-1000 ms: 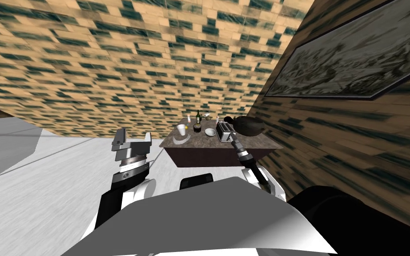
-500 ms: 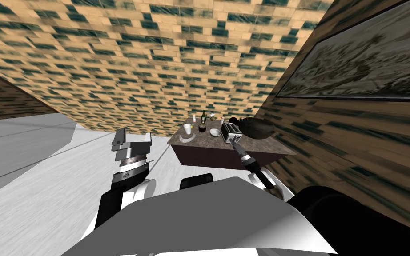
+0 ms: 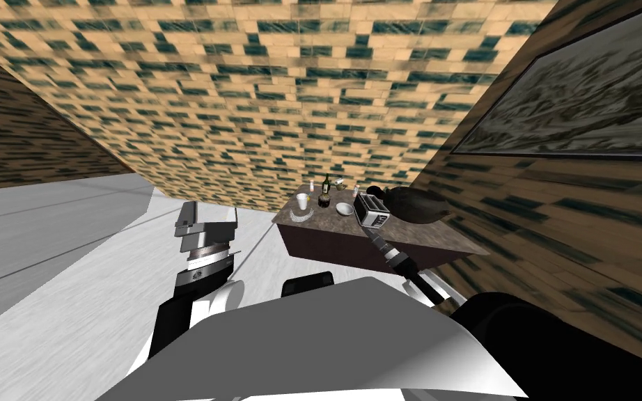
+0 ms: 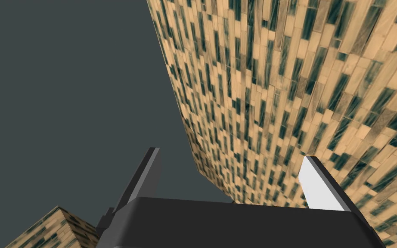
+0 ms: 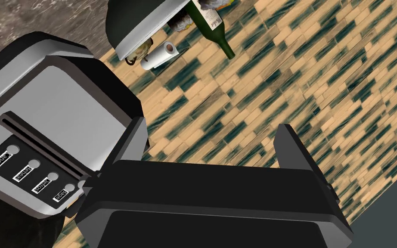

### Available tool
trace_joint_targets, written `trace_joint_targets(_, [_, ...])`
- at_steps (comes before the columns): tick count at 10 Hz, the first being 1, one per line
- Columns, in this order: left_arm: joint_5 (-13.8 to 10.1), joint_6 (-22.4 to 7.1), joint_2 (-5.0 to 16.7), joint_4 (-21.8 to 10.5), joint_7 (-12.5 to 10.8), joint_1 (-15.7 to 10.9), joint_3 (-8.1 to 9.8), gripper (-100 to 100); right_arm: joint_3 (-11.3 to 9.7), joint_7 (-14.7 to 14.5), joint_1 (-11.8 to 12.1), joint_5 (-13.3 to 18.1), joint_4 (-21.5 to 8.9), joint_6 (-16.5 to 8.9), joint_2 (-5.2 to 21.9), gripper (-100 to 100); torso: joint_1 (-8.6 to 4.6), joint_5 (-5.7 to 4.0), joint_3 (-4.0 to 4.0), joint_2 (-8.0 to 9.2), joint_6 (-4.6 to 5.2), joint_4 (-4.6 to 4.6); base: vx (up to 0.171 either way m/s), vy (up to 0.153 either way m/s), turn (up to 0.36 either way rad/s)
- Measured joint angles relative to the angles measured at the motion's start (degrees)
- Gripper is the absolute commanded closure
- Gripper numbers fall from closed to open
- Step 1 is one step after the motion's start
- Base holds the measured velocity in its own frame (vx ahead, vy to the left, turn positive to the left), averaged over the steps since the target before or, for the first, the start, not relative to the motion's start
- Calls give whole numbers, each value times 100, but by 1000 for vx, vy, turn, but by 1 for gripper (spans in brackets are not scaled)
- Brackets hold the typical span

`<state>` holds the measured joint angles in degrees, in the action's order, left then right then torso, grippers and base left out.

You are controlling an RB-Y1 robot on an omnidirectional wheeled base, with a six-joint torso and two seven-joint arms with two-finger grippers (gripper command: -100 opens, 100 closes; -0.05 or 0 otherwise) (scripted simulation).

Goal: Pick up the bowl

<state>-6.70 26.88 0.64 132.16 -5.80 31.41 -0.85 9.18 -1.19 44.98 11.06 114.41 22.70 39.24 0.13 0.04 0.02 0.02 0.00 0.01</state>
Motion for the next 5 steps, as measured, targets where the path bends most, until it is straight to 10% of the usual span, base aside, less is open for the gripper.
trace_joint_targets(5, [0, 0, 0, 0, 0, 1, 1, 0, 110, -174, 408, 310, -609, 112, 690, -100, -2, 1, -1, -2, 3, 0, 6, 56, 154])
